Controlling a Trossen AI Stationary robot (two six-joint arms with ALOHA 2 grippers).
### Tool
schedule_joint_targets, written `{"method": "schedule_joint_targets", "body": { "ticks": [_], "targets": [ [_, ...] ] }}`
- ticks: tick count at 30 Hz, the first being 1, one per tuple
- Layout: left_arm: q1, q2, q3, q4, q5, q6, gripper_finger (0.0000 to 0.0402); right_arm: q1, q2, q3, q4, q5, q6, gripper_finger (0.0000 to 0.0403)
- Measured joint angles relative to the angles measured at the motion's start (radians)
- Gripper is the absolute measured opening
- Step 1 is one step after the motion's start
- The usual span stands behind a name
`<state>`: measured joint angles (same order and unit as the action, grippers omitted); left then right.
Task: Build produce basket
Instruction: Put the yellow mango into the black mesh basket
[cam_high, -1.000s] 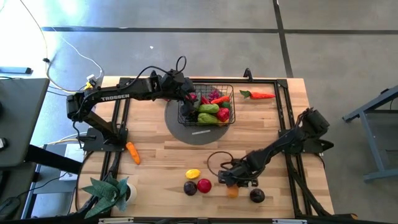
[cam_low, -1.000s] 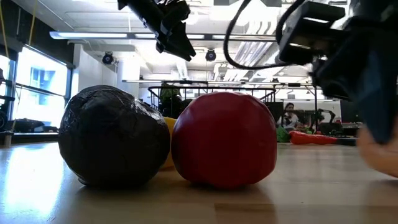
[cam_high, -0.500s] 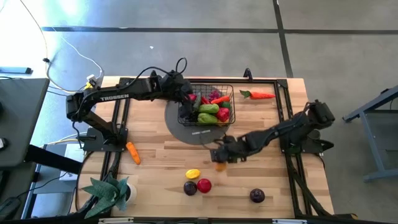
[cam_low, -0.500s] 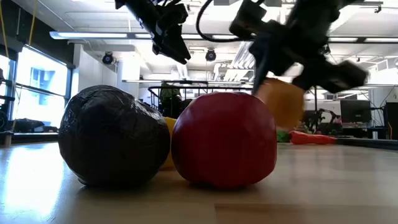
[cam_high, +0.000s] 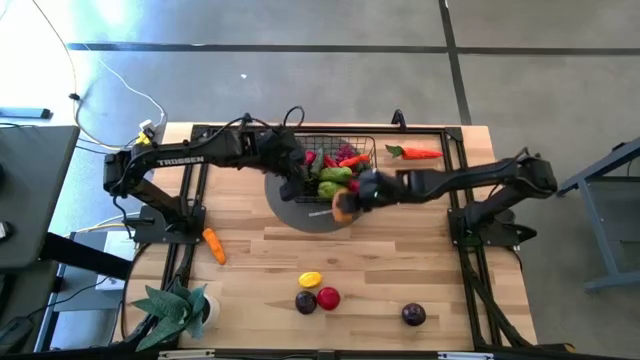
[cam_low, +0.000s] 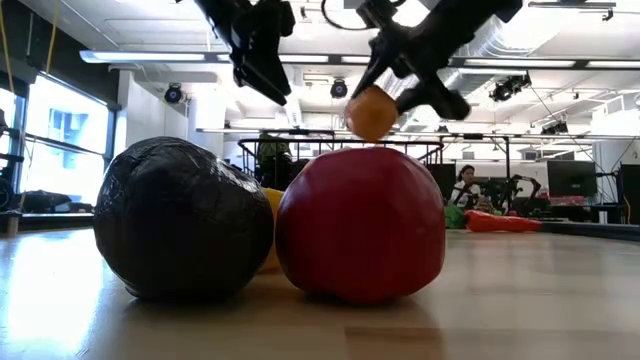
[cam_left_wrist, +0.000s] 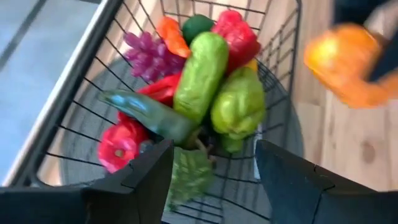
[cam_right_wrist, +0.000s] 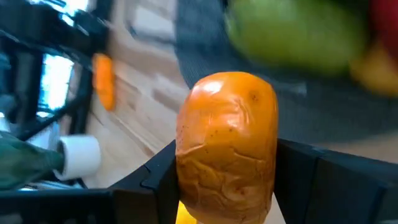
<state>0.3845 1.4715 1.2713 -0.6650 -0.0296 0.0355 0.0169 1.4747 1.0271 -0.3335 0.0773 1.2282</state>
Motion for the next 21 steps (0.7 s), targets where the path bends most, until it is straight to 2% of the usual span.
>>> {"method": "schedule_joint_targets", "body": {
  "ticks": [12,18,21],
  "targets": [
    [-0.139,0.0,0.0,-0.031,0.001,-0.205,0.0218,-0.244,-0.118,0.0,0.105,-0.003,-0.385,0.017],
    [-0.208,0.0,0.0,-0.035,0.008,-0.31,0.0218,-0.33,-0.113,0.0,0.113,-0.062,-0.466,0.0176],
    [-0.236,0.0,0.0,-0.035,0.071,-0.356,0.0218,-0.352,-0.113,0.0,0.114,-0.079,-0.513,0.0192]
  ]
}}
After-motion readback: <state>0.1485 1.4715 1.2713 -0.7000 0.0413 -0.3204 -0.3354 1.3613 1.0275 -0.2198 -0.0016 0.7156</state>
